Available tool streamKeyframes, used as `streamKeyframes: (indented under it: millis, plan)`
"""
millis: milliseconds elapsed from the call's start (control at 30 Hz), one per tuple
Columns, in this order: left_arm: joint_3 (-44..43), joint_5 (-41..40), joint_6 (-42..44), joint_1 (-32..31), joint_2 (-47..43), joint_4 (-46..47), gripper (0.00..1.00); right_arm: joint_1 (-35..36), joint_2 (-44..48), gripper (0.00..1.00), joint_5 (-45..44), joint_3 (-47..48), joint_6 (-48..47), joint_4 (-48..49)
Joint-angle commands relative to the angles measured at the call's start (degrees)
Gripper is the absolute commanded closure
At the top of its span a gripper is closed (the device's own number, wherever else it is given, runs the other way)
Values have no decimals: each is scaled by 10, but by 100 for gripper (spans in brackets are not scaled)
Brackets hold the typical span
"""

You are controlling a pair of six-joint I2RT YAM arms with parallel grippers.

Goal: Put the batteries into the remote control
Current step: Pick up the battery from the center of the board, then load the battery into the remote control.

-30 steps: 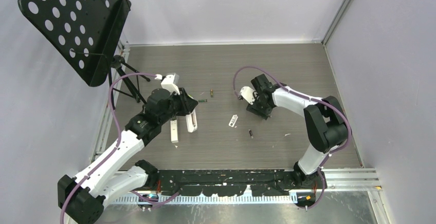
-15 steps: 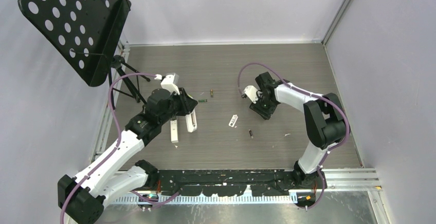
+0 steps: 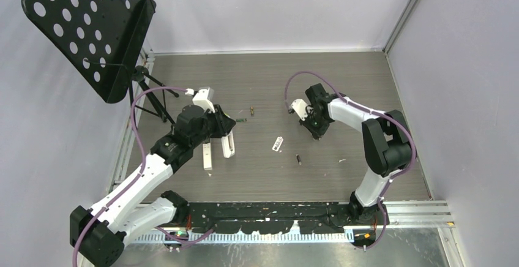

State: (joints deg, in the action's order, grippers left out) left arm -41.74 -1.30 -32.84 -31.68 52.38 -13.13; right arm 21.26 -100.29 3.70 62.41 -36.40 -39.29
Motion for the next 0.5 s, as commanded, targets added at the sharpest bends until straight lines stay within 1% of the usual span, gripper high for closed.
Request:
streamKeyframes:
  millis: [0, 100, 167, 267, 300, 333, 367, 433, 467]
  plan:
    - [-4, 1, -8, 4, 7, 33, 100, -2, 75, 100, 66, 10, 40, 79]
    - [-7, 10, -13, 5, 19, 49, 100, 0, 125, 100, 105, 12, 98, 134]
    - [-15, 41, -25, 10, 29, 59, 100, 6, 157, 100, 132, 14, 133, 162]
    - [-29, 86, -50, 21, 47, 85, 100, 43, 211, 100, 158, 7, 192, 213]
    - [-33, 102, -59, 27, 53, 94, 100, 61, 227, 100, 154, -2, 216, 252]
    - [-36, 116, -67, 32, 60, 102, 100, 79, 241, 100, 141, -13, 255, 283]
    - [-40, 134, -76, 37, 69, 113, 100, 94, 251, 100, 147, -17, 298, 295]
    - [-41, 171, -97, 48, 84, 137, 100, 111, 258, 100, 185, 1, 392, 280]
    - [-41, 187, -107, 52, 91, 155, 100, 119, 259, 100, 181, 3, 447, 277]
